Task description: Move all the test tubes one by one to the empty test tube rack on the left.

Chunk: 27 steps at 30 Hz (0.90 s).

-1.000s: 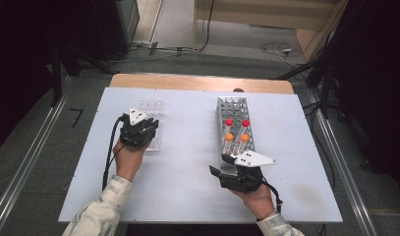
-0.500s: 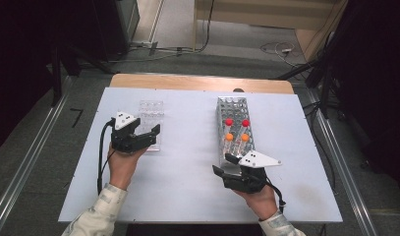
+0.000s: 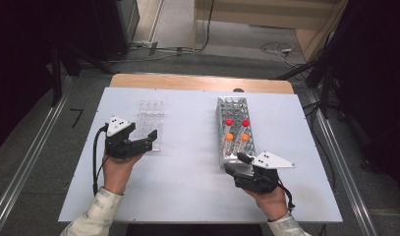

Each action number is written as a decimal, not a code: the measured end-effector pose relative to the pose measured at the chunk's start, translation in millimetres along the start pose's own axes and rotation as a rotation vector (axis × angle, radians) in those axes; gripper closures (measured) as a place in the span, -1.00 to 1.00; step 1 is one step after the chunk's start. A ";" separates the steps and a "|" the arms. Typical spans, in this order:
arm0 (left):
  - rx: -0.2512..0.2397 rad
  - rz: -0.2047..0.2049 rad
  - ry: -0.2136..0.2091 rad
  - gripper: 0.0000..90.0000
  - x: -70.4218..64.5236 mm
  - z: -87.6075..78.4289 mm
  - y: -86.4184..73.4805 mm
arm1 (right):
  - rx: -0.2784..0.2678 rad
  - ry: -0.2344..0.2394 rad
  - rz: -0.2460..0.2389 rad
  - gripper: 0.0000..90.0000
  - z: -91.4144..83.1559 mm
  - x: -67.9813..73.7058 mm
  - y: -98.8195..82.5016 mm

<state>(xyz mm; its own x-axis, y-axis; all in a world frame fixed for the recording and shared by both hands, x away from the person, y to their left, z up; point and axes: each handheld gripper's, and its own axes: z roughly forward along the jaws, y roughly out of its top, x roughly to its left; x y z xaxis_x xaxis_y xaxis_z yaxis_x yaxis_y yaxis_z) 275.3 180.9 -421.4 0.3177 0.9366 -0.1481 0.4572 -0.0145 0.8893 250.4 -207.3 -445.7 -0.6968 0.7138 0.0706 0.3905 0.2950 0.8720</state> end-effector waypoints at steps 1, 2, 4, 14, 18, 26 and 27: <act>-0.003 0.001 0.000 -0.58 -0.6 -0.4 0.0 | 0.000 -0.010 0.001 -0.19 0.0 -1.6 -0.5; -0.005 0.001 -0.001 -0.59 -0.8 -0.6 0.1 | 0.000 -0.019 0.003 -0.19 0.3 -3.3 -1.0; -0.003 -0.001 -0.004 -0.62 -0.4 -0.5 0.2 | 0.000 -0.032 0.008 -0.18 1.8 -6.2 -1.8; 0.007 0.011 -0.005 -0.65 -2.4 1.3 -0.7 | -0.012 -0.132 0.002 0.16 14.7 -17.2 -6.1; 0.007 0.015 -0.009 -0.68 -2.9 1.4 -0.6 | -0.016 -0.145 0.007 0.33 18.4 -18.9 -5.8; 0.017 0.014 -0.036 -0.76 -3.6 3.0 -0.9 | -0.019 -0.150 0.013 0.45 24.2 -20.4 -5.5; 0.018 0.015 -0.040 -0.76 -3.8 3.5 -1.1 | -0.020 -0.152 0.011 0.47 24.6 -20.4 -5.3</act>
<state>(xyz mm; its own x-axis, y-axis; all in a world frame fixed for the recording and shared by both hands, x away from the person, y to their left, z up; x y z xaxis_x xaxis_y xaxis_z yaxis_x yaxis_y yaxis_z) 276.5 176.1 -423.3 0.3576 0.9215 -0.1519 0.4671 -0.0356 0.8835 277.4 -207.8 -463.6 -0.5930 0.8051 0.0076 0.3849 0.2752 0.8810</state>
